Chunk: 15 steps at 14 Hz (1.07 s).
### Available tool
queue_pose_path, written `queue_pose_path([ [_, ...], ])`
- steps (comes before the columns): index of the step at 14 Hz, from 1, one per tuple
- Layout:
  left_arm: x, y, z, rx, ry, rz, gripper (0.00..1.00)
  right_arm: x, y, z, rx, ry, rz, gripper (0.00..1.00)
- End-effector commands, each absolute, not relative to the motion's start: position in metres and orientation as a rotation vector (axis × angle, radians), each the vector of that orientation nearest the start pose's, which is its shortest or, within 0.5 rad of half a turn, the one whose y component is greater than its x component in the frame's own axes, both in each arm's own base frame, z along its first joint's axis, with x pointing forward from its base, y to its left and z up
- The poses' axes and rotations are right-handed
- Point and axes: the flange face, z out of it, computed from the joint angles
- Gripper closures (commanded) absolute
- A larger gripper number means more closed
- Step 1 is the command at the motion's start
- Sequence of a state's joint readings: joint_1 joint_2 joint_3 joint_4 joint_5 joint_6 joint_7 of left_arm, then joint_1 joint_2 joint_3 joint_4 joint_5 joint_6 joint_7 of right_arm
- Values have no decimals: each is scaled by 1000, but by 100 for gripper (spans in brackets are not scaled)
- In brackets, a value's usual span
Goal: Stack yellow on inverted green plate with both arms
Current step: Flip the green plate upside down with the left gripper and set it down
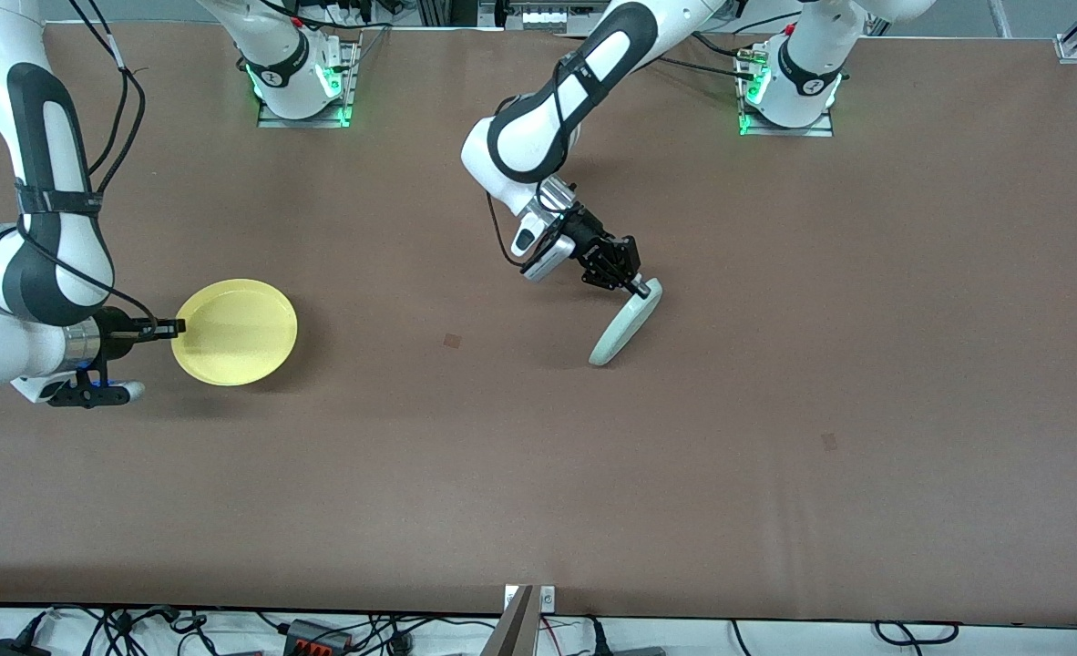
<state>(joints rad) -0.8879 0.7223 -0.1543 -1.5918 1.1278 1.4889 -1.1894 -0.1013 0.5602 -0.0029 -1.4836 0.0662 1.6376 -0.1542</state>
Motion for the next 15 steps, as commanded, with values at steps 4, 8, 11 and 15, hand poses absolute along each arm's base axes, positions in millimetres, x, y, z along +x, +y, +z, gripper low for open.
queue_pose_path([
  [4,409,-516,197,-2135,292,-657,0,652,-49,326,-2958,-78,611,100],
  [8,451,-532,233,-2546,41,-471,0,653,-38,327,-2955,-111,608,100],
  [11,474,-535,244,-2788,-138,-414,0,655,-3,328,-2965,-177,610,100],
  [15,489,-539,249,-2943,-295,-394,0,665,51,352,-2988,-287,539,100],
])
